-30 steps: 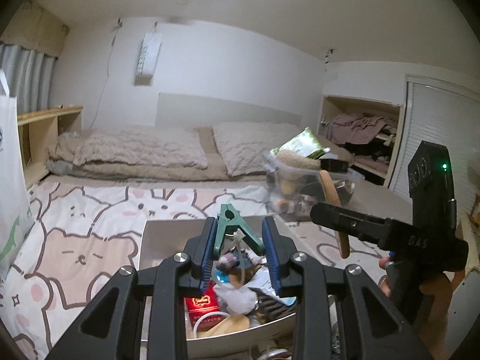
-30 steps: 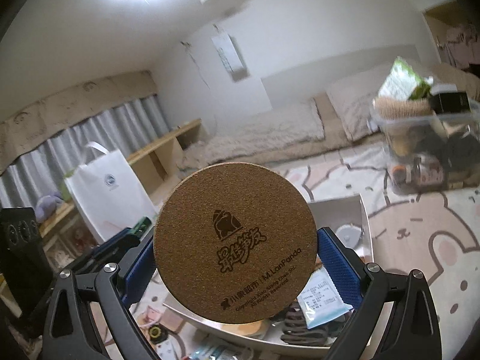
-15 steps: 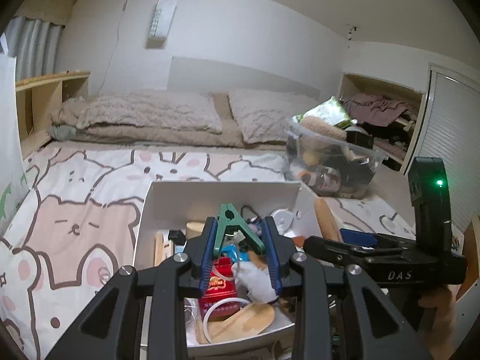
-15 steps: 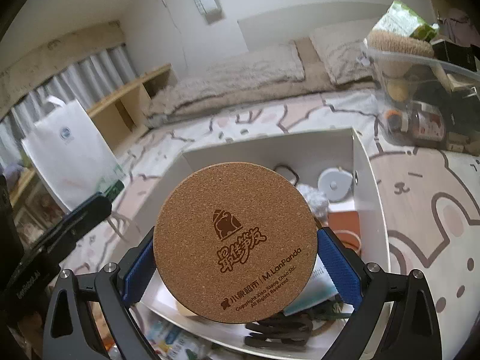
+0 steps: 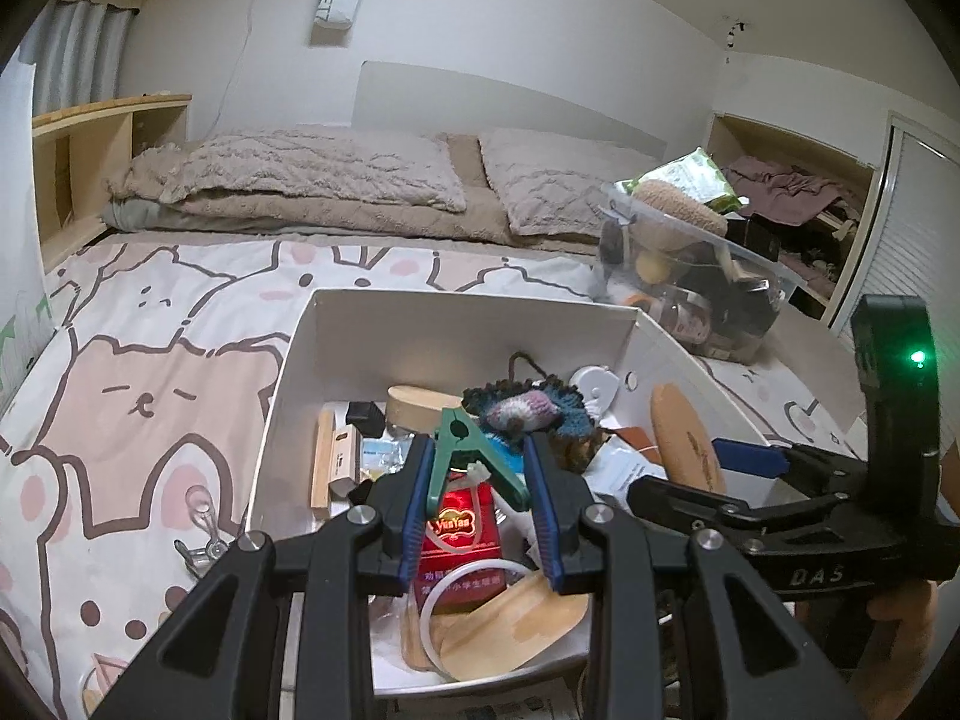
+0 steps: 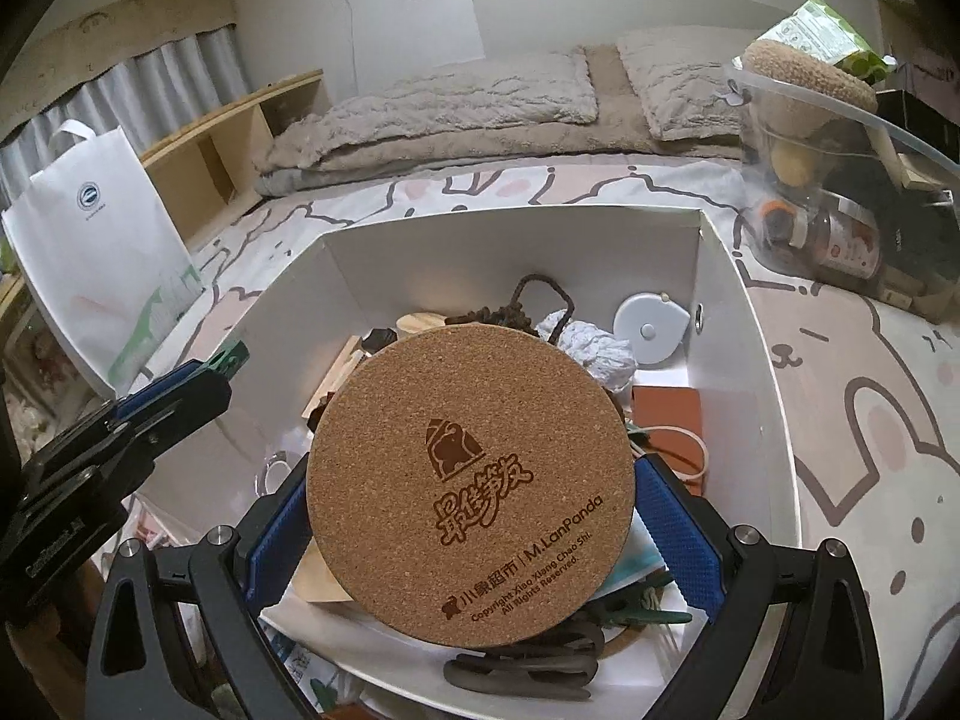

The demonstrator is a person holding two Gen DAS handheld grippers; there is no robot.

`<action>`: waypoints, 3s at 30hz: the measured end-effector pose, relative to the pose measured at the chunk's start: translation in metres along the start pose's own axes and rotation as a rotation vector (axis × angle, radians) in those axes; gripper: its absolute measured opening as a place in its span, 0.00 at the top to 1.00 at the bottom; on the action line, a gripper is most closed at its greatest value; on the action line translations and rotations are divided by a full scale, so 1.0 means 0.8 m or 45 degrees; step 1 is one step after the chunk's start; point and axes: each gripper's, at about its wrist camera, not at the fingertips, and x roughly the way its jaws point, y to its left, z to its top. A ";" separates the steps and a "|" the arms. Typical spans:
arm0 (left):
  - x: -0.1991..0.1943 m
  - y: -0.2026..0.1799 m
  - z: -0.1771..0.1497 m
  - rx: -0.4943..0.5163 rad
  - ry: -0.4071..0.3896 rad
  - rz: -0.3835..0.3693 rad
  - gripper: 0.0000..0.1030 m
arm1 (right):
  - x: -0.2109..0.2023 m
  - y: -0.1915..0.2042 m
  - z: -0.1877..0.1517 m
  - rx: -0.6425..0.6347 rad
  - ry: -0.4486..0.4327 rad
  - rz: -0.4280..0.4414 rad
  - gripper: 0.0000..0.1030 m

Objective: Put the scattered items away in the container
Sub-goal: 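Lower the clip into the box while the right lowers the coaster inside, then open the left gripper to release the clip while the right releases the coaster, then withdraw both open grippers back from the box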

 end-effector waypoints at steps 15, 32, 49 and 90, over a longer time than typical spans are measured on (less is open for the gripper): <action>0.014 0.006 -0.012 0.015 0.078 0.053 0.71 | -0.002 0.010 -0.001 -0.050 -0.005 -0.032 0.00; 0.012 0.012 -0.020 0.025 0.097 0.112 0.71 | -0.021 0.010 -0.005 -0.039 -0.039 -0.006 0.00; -0.006 0.012 -0.017 -0.034 0.054 0.105 0.03 | -0.031 0.003 -0.008 -0.034 -0.070 -0.044 0.00; -0.132 -0.042 0.001 0.162 -0.203 0.134 0.00 | -0.151 0.011 -0.016 -0.088 -0.402 -0.162 0.00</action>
